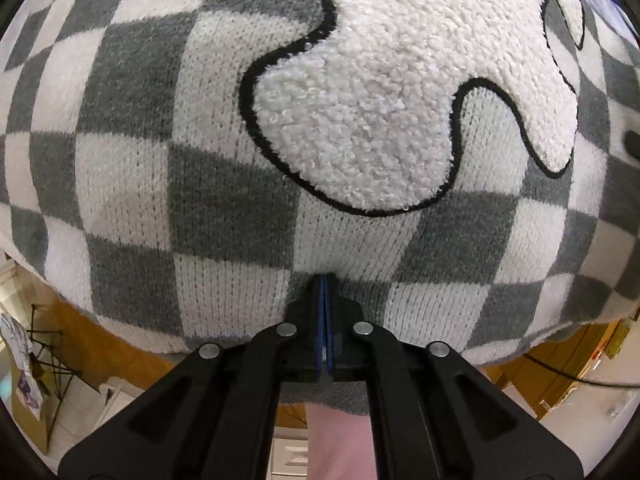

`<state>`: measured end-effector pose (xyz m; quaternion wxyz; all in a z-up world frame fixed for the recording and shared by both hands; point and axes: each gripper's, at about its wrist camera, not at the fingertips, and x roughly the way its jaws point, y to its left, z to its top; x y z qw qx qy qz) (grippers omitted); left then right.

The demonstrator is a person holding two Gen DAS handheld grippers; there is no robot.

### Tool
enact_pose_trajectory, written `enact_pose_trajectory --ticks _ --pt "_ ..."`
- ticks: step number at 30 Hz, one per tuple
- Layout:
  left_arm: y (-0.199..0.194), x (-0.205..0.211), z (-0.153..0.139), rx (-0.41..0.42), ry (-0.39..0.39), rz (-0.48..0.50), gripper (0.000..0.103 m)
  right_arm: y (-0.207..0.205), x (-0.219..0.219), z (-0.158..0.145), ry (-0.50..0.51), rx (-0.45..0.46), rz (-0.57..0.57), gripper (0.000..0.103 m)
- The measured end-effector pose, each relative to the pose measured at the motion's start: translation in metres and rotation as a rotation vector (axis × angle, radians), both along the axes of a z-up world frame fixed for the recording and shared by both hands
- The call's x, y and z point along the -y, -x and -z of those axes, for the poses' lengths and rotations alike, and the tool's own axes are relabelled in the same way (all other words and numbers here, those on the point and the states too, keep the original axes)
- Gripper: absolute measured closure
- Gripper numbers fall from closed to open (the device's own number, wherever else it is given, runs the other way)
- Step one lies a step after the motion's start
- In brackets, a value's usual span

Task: Fold large clothes

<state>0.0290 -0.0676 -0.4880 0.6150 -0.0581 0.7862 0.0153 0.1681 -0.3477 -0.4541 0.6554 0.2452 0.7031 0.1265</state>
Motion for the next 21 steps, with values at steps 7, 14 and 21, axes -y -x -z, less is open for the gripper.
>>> enact_pose_trajectory --ticks 7,14,21 --pt "0.013 -0.014 0.008 0.018 0.023 -0.009 0.100 0.010 -0.050 -0.064 -0.081 0.075 -0.058 0.071" --pt "-0.003 -0.050 0.000 0.016 0.101 -0.015 0.100 0.006 -0.098 -0.122 -0.115 0.099 -0.105 0.071" --pt "-0.016 -0.126 -0.085 0.177 0.089 -0.016 0.099 -0.010 -0.169 -0.153 -0.057 0.118 -0.214 0.071"
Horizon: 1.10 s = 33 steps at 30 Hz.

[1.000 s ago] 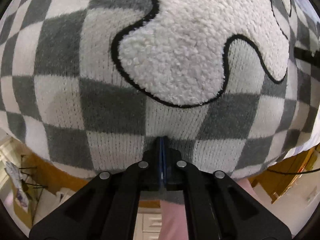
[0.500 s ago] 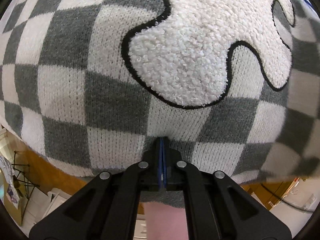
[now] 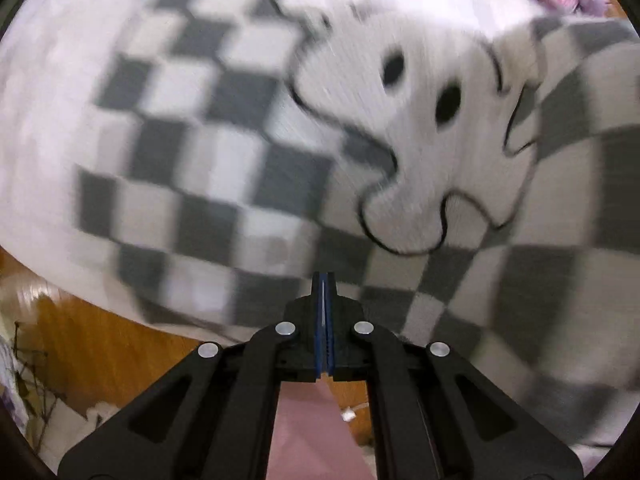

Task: Fold large clothes
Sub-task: 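Fold the held cardigan end over the body with the right tool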

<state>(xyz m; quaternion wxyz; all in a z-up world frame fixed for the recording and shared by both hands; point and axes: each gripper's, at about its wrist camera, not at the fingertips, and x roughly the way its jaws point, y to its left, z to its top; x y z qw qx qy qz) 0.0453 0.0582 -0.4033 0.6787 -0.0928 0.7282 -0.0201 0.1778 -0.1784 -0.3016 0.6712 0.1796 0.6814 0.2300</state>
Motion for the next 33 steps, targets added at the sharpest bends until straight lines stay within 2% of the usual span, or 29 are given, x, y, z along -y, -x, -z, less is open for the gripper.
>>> enact_pose_trajectory --ticks 5,13,17,18,19,20,22,23,24,26,28,30,32,33 --pt "-0.006 -0.071 -0.037 0.069 -0.033 -0.031 0.099 -0.015 -0.064 0.004 0.019 -0.018 -0.055 0.071" --pt "0.003 -0.171 -0.066 0.075 -0.052 -0.183 0.099 -0.027 -0.170 0.023 0.039 -0.055 -0.207 0.071" --pt "0.013 -0.197 -0.071 0.061 -0.049 -0.245 0.099 -0.031 -0.219 0.037 0.045 -0.069 -0.272 0.069" --pt "0.015 -0.203 -0.069 0.053 -0.050 -0.255 0.099 -0.034 -0.234 0.046 0.063 -0.082 -0.299 0.064" --pt "0.017 -0.208 -0.065 0.044 -0.053 -0.262 0.099 -0.035 -0.246 0.051 0.067 -0.094 -0.318 0.048" --pt "0.020 -0.214 -0.062 0.027 -0.058 -0.275 0.098 -0.037 -0.259 0.052 0.036 -0.103 -0.334 0.038" --pt "0.024 -0.224 -0.060 0.011 -0.049 -0.299 0.090 -0.038 -0.275 0.048 -0.100 -0.140 -0.369 0.030" --pt "0.026 -0.227 -0.062 0.013 -0.036 -0.306 0.079 -0.039 -0.276 0.045 -0.130 -0.147 -0.365 0.021" --pt "0.027 -0.229 -0.064 0.019 -0.019 -0.313 0.067 -0.041 -0.276 0.041 -0.129 -0.139 -0.355 0.018" --pt "0.026 -0.228 -0.068 0.039 0.017 -0.320 0.054 -0.045 -0.267 0.033 -0.076 -0.094 -0.338 0.016" --pt "0.022 -0.221 -0.071 0.060 0.100 -0.320 0.042 -0.049 -0.246 0.029 -0.038 -0.071 -0.308 0.016" --pt "0.013 -0.212 -0.065 0.085 0.190 -0.330 0.023 -0.051 -0.221 0.028 0.005 -0.067 -0.262 0.016" --pt "0.005 -0.202 -0.052 0.108 0.286 -0.348 0.014 -0.057 -0.191 0.032 0.043 -0.072 -0.184 0.016" --pt "0.001 -0.196 -0.039 0.094 0.300 -0.362 0.014 -0.059 -0.181 0.032 0.047 -0.072 -0.153 0.016"
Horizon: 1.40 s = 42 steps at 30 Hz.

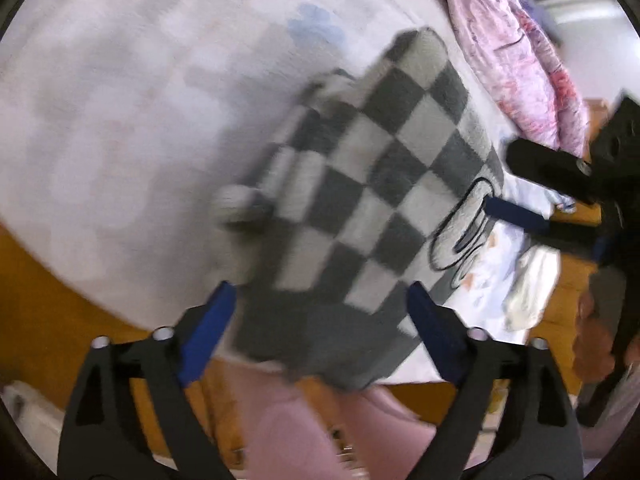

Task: Fold large clothes
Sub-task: 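Fold the held cardigan end over the body with the right tool, then release the cardigan and lift both tools open above the folded bundle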

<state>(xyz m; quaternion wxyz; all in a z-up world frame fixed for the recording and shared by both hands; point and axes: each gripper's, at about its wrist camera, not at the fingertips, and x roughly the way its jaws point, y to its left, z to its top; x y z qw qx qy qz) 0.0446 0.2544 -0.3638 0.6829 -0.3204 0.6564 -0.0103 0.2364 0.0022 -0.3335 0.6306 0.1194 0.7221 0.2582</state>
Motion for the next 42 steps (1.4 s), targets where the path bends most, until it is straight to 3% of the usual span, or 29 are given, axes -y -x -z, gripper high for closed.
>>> enact_pose_trajectory --ticks 1,2,3,4,6,7,8,10,11,14,17,19,21,24,26,29,30,33,36,38,40,42 --pt "-0.004 0.006 0.014 -0.031 0.007 -0.005 0.014 -0.005 0.017 0.001 0.013 0.011 0.045 0.016" --pt "-0.007 0.013 0.036 -0.084 0.010 0.000 0.029 -0.005 0.025 -0.002 0.031 0.029 0.067 0.016" --pt "-0.009 0.017 0.047 -0.117 -0.030 0.011 0.092 -0.008 0.033 -0.007 0.055 0.058 0.083 0.016" --pt "-0.011 0.019 0.055 -0.149 -0.065 0.024 0.089 -0.014 0.042 -0.013 0.090 0.117 0.097 0.018" --pt "-0.011 0.012 0.059 -0.155 -0.030 -0.010 0.090 -0.020 0.053 -0.025 0.121 0.218 0.113 0.028" --pt "-0.010 0.009 0.054 -0.151 -0.024 -0.010 0.090 -0.026 0.053 -0.030 0.118 0.273 0.089 0.043" --pt "-0.010 0.006 0.044 -0.138 -0.043 0.009 0.090 -0.029 0.055 -0.026 0.115 0.286 0.041 0.066" --pt "-0.006 0.004 0.026 -0.114 -0.086 0.071 0.090 -0.040 0.034 -0.013 0.139 0.285 -0.061 0.084" --pt "-0.005 0.003 0.022 -0.111 -0.092 0.086 0.090 -0.047 0.024 -0.001 0.113 0.267 -0.088 0.086" --pt "0.000 0.001 0.025 -0.138 -0.122 0.120 0.090 -0.068 -0.002 0.046 0.127 0.228 -0.127 0.090" --pt "0.000 -0.008 0.042 -0.174 -0.185 0.135 0.090 -0.084 -0.034 0.110 0.155 0.126 -0.100 0.093" --pt "-0.006 -0.018 0.054 -0.190 -0.184 0.134 0.086 -0.088 -0.041 0.125 0.158 0.120 -0.093 0.096" --pt "-0.017 -0.026 0.057 -0.232 -0.167 0.134 0.068 -0.094 -0.037 0.114 0.159 0.084 -0.087 0.096" --pt "-0.038 -0.018 0.034 -0.229 -0.211 0.246 0.065 -0.085 -0.006 0.070 0.112 0.119 -0.060 0.093" --pt "-0.051 -0.006 0.010 -0.188 -0.289 0.316 0.065 -0.078 0.026 0.041 0.136 0.149 -0.004 0.092" --pt "-0.072 0.001 -0.030 -0.089 -0.404 0.329 0.065 -0.068 0.073 0.015 0.180 0.162 0.083 0.090" --pt "-0.082 0.000 -0.044 -0.053 -0.412 0.312 0.065 -0.065 0.086 0.012 0.194 0.150 0.107 0.090" --pt "-0.112 0.000 -0.069 0.083 -0.336 0.278 0.065 -0.059 0.100 0.028 0.187 0.083 0.156 0.091" --pt "-0.145 0.018 -0.050 0.165 -0.302 0.326 0.065 -0.064 0.103 0.053 0.228 0.102 0.205 0.096" --pt "-0.174 0.018 -0.026 0.223 -0.258 0.293 0.065 -0.073 0.110 0.072 0.283 0.102 0.273 0.099" --pt "-0.200 0.017 0.004 0.217 -0.246 0.259 0.065 -0.084 0.111 0.091 0.317 0.104 0.303 0.100" --pt "-0.228 0.018 0.051 0.136 -0.298 0.252 0.064 -0.089 0.111 0.098 0.322 0.122 0.306 0.101"
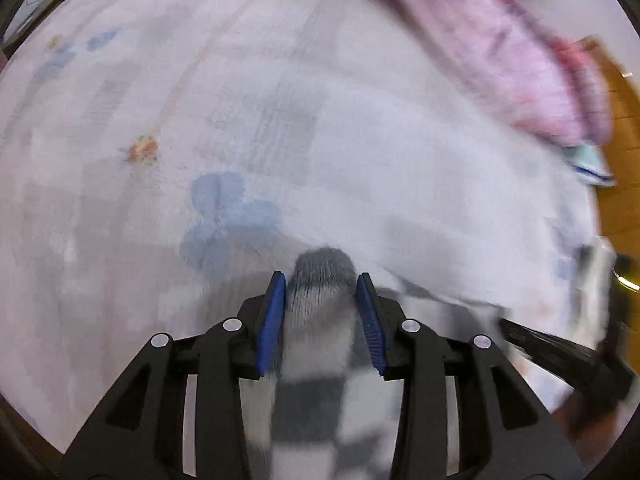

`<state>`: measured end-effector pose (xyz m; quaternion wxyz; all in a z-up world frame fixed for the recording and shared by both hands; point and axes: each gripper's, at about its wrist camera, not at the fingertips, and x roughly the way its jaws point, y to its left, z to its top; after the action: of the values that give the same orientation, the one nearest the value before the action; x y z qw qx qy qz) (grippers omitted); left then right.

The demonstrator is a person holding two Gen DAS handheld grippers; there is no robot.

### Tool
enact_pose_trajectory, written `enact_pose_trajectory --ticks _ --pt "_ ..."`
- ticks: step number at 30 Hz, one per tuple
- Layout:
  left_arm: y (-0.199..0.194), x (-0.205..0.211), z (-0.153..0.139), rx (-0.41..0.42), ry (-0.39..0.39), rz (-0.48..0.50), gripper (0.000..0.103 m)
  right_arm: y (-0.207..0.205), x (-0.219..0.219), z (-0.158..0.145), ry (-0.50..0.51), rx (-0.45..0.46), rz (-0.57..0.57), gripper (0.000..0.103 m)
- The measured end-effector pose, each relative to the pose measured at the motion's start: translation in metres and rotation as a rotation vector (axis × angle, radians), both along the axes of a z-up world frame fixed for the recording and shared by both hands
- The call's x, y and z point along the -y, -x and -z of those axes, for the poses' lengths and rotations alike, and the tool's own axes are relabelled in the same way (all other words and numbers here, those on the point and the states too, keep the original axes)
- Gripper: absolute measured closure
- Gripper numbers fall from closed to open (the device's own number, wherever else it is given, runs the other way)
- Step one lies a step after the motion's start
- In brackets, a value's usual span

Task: Fold large clothes
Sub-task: 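Release the cardigan and lift both tools open above the folded bundle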

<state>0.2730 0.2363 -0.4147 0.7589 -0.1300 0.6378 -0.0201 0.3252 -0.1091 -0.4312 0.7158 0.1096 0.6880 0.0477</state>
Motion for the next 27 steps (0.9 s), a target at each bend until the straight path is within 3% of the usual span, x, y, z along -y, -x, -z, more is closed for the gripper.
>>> enact_pose_trajectory --ticks 1,2,4,6,8,10,12,14,15,17,19,22,24,27 --pt "-0.011 0.004 0.018 -0.045 -0.001 -0.015 0.064 -0.002 -0.001 0.002 -0.003 0.005 -0.006 0.101" --pt "-0.017 -0.004 0.035 -0.075 0.046 -0.052 0.063 -0.004 -0.002 0.001 -0.004 0.003 -0.022 0.101" --pt "-0.020 -0.019 0.038 -0.105 0.129 -0.104 0.061 -0.003 -0.002 -0.014 -0.022 -0.025 -0.029 0.100" --pt "-0.011 -0.024 0.023 -0.078 0.123 -0.073 0.059 0.009 -0.001 -0.033 -0.058 -0.033 -0.039 0.097" --pt "0.012 -0.025 -0.009 -0.018 0.116 -0.047 0.059 0.036 -0.008 -0.049 -0.066 -0.056 -0.120 0.094" --pt "0.038 -0.027 -0.033 0.004 0.131 -0.036 0.059 0.070 -0.009 -0.040 -0.024 -0.111 -0.155 0.094" --pt "0.069 -0.025 -0.047 0.021 0.157 0.012 0.059 0.089 -0.003 -0.023 -0.016 -0.089 -0.141 0.095" --pt "0.102 -0.018 -0.046 -0.054 0.180 0.082 0.059 0.098 0.005 -0.012 0.010 -0.155 -0.074 0.096" --pt "0.120 -0.015 -0.043 -0.088 0.172 0.111 0.059 0.101 0.007 -0.020 -0.008 -0.195 -0.039 0.096" --pt "0.158 -0.005 -0.041 -0.123 0.159 0.172 0.059 0.115 0.004 -0.029 -0.083 -0.236 -0.074 0.093" --pt "0.190 0.001 -0.032 -0.160 0.132 0.190 0.059 0.139 0.000 -0.021 -0.019 -0.260 -0.150 0.094" --pt "0.218 0.008 -0.013 -0.113 0.068 0.198 0.059 0.186 0.000 0.048 -0.005 -0.361 -0.228 0.097" --pt "0.220 0.013 -0.008 -0.102 0.019 0.200 0.059 0.193 0.004 0.052 -0.031 -0.330 -0.204 0.098" --pt "0.228 0.022 -0.023 -0.069 -0.043 0.190 0.059 0.199 0.010 0.028 -0.053 -0.284 -0.229 0.095"
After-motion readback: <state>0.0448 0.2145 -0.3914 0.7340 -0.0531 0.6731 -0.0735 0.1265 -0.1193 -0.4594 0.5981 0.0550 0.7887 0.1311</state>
